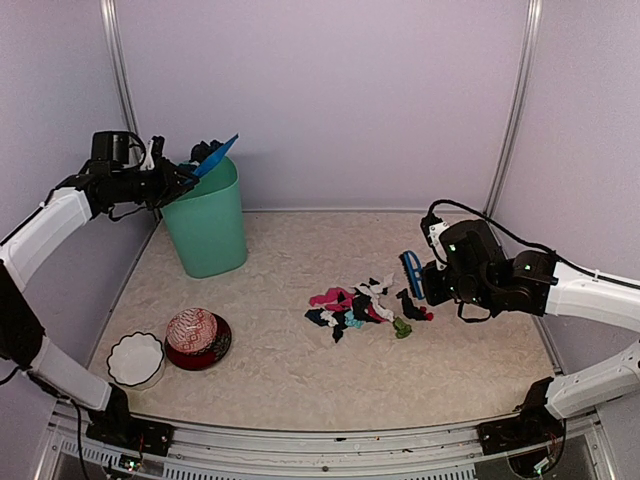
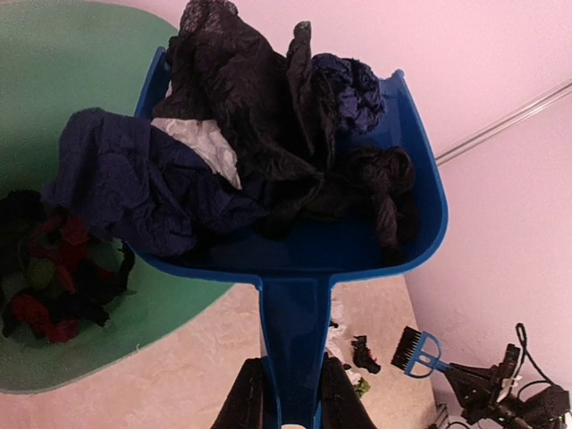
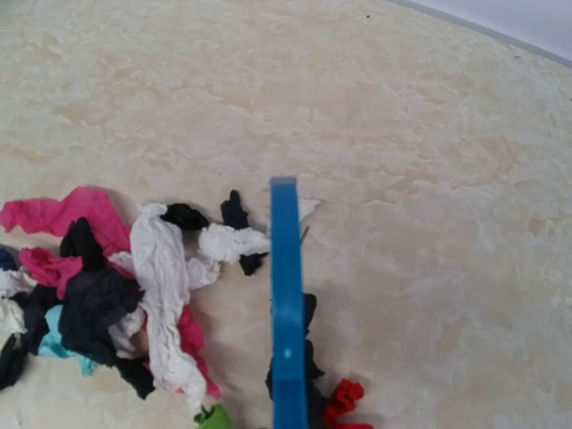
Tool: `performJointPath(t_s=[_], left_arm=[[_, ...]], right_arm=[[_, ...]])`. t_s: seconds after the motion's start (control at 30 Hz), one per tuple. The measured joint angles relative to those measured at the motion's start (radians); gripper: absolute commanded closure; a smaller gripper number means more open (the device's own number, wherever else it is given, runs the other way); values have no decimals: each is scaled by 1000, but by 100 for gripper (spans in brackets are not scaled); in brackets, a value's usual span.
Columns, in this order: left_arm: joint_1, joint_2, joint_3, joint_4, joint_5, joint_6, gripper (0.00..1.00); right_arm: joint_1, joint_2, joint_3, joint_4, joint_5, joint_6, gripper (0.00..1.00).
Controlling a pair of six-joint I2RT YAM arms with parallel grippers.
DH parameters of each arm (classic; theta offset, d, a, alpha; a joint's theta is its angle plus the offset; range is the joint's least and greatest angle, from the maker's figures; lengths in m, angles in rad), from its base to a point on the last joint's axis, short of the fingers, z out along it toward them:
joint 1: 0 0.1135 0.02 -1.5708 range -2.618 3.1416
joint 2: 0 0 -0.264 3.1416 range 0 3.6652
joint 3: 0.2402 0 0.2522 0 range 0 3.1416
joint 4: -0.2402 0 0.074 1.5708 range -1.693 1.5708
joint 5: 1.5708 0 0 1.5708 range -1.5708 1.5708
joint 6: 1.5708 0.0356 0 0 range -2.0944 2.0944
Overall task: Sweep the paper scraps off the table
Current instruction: Dump the paper scraps in the dustpan into the trash bin.
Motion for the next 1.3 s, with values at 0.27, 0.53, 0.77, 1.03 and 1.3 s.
performJointPath(t_s=[0.27,0.53,0.77,1.03,1.3], left_arm=[[78,32,-88,173,221,-151,100],[113,45,-161,385,354,-349,100],[134,45,-275,639,403,-591,100],[149,12,-418,903,360,-888,100],[149,-16,-474,1150,295,-1101,100]], right_arm=[[0,0,0,0,-6,10,100],[0,-2,-6,3,-7,11,100],[0,-9,-13,8,-10,12,100],[0,-35,-32,23,-22,19,100],[0,-35,-34,50,-39,19,100]])
